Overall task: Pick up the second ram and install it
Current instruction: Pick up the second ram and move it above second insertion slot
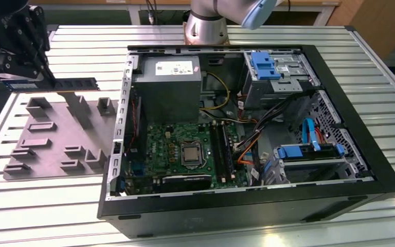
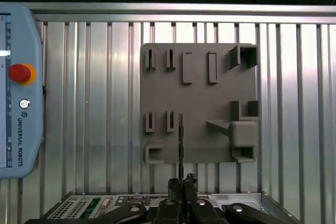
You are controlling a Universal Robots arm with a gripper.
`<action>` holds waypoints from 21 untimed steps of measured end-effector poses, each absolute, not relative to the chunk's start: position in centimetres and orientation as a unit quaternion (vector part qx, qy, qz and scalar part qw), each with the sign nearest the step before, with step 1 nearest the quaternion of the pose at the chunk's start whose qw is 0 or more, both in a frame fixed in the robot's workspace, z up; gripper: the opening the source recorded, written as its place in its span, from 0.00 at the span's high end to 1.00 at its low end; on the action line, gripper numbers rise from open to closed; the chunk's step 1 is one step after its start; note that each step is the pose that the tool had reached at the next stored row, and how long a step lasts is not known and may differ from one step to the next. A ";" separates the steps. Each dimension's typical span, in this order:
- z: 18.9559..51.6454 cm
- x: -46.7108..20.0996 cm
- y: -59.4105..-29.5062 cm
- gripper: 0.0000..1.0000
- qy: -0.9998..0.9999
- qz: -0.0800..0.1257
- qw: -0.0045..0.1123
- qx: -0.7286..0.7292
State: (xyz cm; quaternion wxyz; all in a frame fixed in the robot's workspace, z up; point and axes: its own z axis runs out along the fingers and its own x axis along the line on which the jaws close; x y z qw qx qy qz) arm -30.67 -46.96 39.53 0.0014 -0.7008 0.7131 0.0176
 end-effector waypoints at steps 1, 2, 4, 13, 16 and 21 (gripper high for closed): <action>39.5 -30.6 -47.0 0.86 0.713 0.018 0.001 -0.701; 39.5 -30.5 -47.0 0.86 0.713 0.018 0.001 -0.701; 39.5 -30.3 -47.0 0.86 0.713 0.018 0.001 -0.701; 39.5 -29.4 -47.0 0.86 0.713 0.018 0.001 -0.701; 39.5 -29.1 -47.0 0.86 0.713 0.018 0.001 -0.701; 39.5 -28.7 -47.0 0.86 0.713 0.018 0.001 -0.701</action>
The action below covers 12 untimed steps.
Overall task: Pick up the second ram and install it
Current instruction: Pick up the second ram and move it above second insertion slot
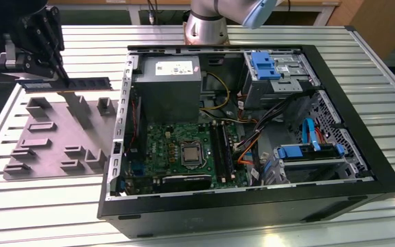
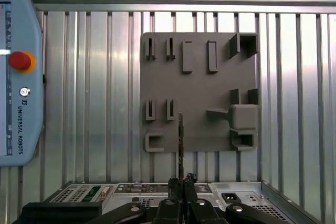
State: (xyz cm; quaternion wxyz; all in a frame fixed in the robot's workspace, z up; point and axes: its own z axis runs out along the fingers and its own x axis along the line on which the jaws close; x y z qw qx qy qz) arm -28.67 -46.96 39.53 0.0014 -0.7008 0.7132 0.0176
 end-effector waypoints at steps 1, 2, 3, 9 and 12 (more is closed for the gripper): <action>39.5 -28.6 -47.0 0.86 0.713 0.018 0.001 -0.701; 39.5 -28.5 -47.0 0.86 0.713 0.018 0.001 -0.701; 39.5 -28.4 -47.0 0.86 0.713 0.018 0.001 -0.701; 39.5 -27.9 -47.0 0.86 0.713 0.018 0.001 -0.701; 39.5 -27.6 -47.0 0.86 0.713 0.018 0.001 -0.701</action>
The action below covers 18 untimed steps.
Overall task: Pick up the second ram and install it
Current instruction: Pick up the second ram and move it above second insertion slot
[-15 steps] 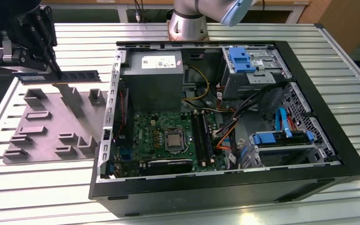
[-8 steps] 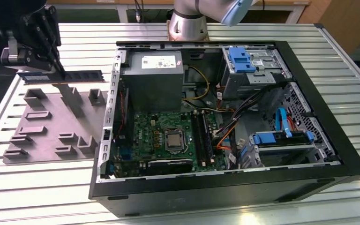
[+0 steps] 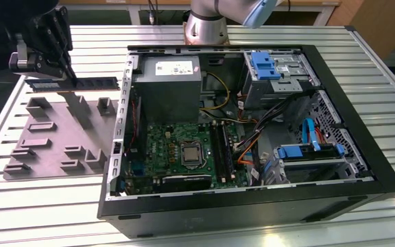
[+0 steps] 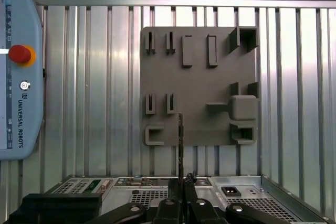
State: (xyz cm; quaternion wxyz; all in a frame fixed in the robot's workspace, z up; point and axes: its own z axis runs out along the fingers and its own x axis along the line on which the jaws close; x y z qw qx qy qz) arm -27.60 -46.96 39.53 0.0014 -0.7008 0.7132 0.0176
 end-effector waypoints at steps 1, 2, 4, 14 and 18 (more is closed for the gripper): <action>39.5 -27.5 -47.0 0.86 0.713 0.018 0.001 -0.701; 39.5 -27.4 -47.0 0.86 0.713 0.018 0.001 -0.701; 39.5 -27.3 -47.0 0.86 0.713 0.018 0.001 -0.701; 39.5 -26.4 -47.0 0.86 0.713 0.018 0.001 -0.701; 39.5 -25.9 -47.0 0.86 0.713 0.018 0.001 -0.701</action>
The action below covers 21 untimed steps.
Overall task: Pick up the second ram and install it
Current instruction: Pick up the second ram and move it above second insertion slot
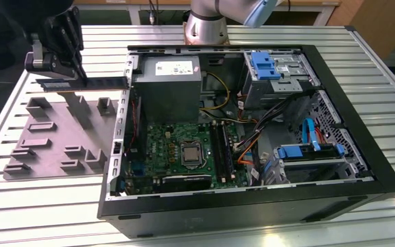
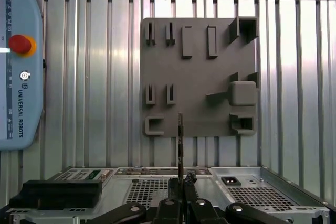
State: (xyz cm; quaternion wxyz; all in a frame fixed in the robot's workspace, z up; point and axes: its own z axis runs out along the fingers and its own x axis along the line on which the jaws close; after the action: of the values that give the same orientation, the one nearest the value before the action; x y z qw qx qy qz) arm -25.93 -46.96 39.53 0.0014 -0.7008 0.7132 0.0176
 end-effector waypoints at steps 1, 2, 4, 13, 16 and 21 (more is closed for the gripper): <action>39.5 -25.8 -47.0 0.86 0.713 0.018 0.001 -0.701; 39.5 -25.7 -47.0 0.86 0.713 0.018 0.001 -0.701; 39.5 -25.5 -47.0 0.86 0.713 0.018 0.001 -0.701; 39.5 -24.4 -47.0 0.86 0.713 0.018 0.001 -0.701; 39.5 -24.1 -47.0 0.86 0.713 0.018 0.001 -0.701; 39.5 -23.5 -47.0 0.86 0.713 0.018 0.001 -0.701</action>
State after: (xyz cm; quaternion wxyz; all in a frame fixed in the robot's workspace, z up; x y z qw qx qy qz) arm -23.54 -46.96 39.54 0.0014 -0.7008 0.7131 0.0176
